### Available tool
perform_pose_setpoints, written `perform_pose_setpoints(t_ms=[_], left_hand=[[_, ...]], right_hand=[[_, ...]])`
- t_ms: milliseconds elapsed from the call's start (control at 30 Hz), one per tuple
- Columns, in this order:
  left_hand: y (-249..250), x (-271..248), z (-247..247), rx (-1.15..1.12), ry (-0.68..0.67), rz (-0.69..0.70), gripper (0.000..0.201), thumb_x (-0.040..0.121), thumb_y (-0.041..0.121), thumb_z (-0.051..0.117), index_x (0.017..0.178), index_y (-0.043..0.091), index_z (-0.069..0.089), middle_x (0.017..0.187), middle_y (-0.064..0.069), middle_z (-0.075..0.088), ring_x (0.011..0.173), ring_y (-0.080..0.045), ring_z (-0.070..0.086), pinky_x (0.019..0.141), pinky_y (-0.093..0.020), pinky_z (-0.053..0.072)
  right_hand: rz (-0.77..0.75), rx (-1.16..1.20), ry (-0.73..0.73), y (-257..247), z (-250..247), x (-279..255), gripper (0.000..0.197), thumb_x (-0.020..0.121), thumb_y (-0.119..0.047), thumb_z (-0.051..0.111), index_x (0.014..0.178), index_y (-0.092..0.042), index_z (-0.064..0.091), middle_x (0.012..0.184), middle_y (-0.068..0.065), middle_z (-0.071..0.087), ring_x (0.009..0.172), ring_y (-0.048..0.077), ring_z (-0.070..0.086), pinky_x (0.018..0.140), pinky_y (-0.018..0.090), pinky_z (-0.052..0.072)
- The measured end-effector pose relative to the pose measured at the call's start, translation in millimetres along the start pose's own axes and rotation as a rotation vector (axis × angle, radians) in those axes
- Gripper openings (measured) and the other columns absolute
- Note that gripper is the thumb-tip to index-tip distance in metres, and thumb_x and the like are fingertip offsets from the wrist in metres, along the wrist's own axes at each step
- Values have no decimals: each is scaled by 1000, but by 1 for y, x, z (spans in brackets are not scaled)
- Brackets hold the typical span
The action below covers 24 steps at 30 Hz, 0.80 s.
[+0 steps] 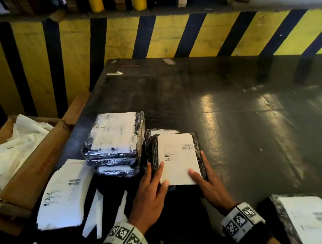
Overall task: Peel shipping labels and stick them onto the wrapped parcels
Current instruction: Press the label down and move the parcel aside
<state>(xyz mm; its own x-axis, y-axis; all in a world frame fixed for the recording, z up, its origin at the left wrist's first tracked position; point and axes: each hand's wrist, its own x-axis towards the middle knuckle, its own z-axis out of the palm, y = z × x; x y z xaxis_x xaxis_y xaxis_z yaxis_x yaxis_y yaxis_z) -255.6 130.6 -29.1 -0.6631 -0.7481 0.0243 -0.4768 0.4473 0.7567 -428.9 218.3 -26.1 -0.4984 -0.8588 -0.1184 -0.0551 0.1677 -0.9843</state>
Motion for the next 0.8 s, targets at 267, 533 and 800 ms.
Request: perform_pose_setpoints(t_ms=[267, 533, 800], left_hand=[[2, -53, 10, -342, 82, -44, 49, 93, 49, 31, 139, 33, 31, 150, 10, 30, 139, -2, 24, 117, -28, 19], [5, -85, 79, 400, -320, -83, 106, 62, 72, -13, 142, 24, 37, 158, 0, 14, 146, -18, 5, 116, -38, 13], [62, -91, 147, 623, -396, -115, 67, 95, 53, 8, 149, 14, 13, 159, -4, -2, 146, -21, -5, 117, -40, 4]], right_hand=[[93, 221, 98, 6, -29, -78, 53, 92, -29, 56, 141, -32, 35, 131, 8, 58, 91, 10, 58, 54, 11, 45], [43, 153, 256, -18, -101, -165, 46, 93, -24, 52, 135, -37, 37, 124, -19, 57, 102, -13, 57, 85, 15, 46], [2, 109, 303, -6, -207, -212, 36, 86, -34, 64, 117, -46, 50, 120, -7, 65, 102, 8, 63, 75, 24, 52]])
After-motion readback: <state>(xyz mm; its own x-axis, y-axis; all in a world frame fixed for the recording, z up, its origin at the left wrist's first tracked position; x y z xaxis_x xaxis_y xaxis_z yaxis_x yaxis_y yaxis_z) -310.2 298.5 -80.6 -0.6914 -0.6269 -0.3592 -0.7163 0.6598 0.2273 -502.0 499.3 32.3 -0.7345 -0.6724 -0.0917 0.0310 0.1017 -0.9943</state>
